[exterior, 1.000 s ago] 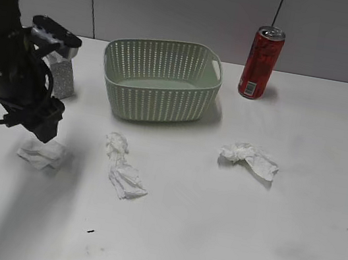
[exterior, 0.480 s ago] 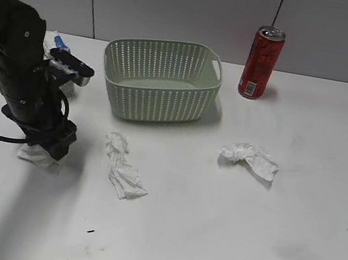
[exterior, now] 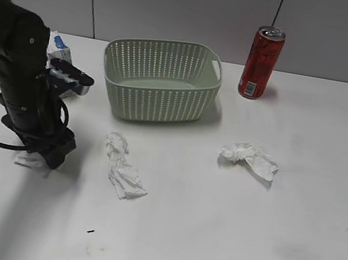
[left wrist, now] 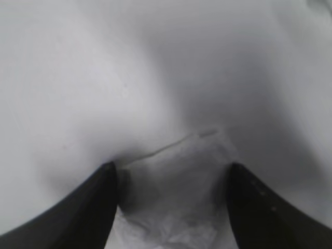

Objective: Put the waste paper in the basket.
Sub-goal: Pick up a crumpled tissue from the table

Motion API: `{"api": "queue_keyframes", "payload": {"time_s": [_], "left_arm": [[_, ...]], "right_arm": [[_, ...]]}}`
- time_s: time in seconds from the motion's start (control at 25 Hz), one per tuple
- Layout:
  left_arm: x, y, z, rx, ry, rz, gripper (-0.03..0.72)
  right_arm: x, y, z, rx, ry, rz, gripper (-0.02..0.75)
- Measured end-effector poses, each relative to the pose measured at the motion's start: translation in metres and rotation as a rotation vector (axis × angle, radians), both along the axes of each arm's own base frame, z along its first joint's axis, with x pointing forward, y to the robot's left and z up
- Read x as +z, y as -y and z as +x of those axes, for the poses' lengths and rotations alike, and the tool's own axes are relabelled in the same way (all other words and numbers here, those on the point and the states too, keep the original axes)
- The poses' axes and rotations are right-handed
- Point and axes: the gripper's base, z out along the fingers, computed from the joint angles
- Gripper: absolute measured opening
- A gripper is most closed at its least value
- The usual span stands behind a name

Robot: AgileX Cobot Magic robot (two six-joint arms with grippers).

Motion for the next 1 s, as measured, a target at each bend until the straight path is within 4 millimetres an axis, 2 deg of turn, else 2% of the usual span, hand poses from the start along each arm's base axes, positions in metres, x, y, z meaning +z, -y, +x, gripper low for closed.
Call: {"api": "queue_keyframes", "payload": {"time_s": [0.2, 0.28, 0.36, 0.44, 0.52, 0.64, 0.84, 1.0], "left_arm": [[-0.001, 0.000, 0.001, -0.002, -0.019, 0.006, 0.486], [-0.001, 0.000, 0.001, -0.003, -0.020, 0.008, 0.452], [0.000, 0.000, 0.001, -0.012, -0.017, 0.016, 0.350], [0.002, -0.002, 0.000, -0.021, -0.015, 0.025, 0.183], [0.007, -0.003, -0.001, -0.030, -0.002, 0.029, 0.059], [0.028, -0.005, 0.000, -0.053, 0.070, 0.029, 0.007], [0.076, -0.009, -0.001, -0.078, 0.256, -0.001, 0.002], [0.114, -0.007, 0.000, -0.048, 0.454, -0.104, 0.002]], "right_arm": [[0.000, 0.000, 0.000, 0.000, 0.000, 0.000, 0.580], [0.000, 0.000, 0.000, 0.000, 0.000, 0.000, 0.580], [0.000, 0.000, 0.000, 0.000, 0.000, 0.000, 0.580], [0.000, 0.000, 0.000, 0.000, 0.000, 0.000, 0.580], [0.000, 0.000, 0.000, 0.000, 0.000, -0.001, 0.580], [0.000, 0.000, 0.000, 0.000, 0.000, -0.001, 0.580], [0.000, 0.000, 0.000, 0.000, 0.000, -0.001, 0.580], [0.000, 0.000, 0.000, 0.000, 0.000, -0.001, 0.580]]}}
